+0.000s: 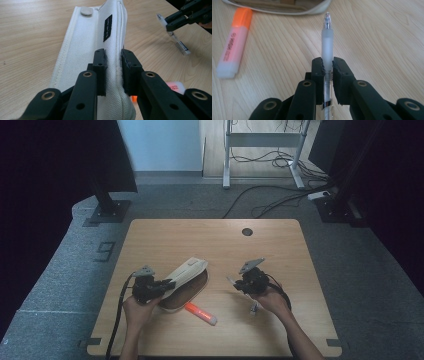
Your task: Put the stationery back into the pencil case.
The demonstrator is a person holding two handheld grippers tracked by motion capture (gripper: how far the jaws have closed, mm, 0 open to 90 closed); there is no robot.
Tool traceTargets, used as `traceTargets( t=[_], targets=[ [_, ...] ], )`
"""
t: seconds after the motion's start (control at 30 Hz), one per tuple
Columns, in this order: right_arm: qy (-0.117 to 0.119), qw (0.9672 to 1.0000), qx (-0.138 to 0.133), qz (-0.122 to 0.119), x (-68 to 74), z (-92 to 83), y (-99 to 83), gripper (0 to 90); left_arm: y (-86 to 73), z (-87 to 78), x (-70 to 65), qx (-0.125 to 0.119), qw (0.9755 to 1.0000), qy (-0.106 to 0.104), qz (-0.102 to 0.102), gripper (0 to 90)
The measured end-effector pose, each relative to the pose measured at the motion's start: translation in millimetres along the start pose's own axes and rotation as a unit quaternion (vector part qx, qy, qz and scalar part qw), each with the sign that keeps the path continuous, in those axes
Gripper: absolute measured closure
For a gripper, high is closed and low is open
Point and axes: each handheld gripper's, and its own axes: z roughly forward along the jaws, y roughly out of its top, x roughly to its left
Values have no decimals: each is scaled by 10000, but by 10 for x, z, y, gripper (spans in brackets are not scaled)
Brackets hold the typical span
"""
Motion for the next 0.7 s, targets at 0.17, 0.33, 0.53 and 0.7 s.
traceTargets(
  t=[0.17,0.33,0.53,0.7],
  targets=[
    [119,9999,-5,-109,63,129,116,783,7,18,-13,-19,10000,-32,4,752],
    [235,9996,-8,-176,129,257,217,782,15,43,-31,-31,10000,-76,25,752],
    [373,9989,0,-293,227,415,348,783,26,72,-60,-32,9999,-116,49,752],
    [473,9981,-10,-388,289,537,428,782,29,92,-74,-54,9999,-157,48,752]
  ],
)
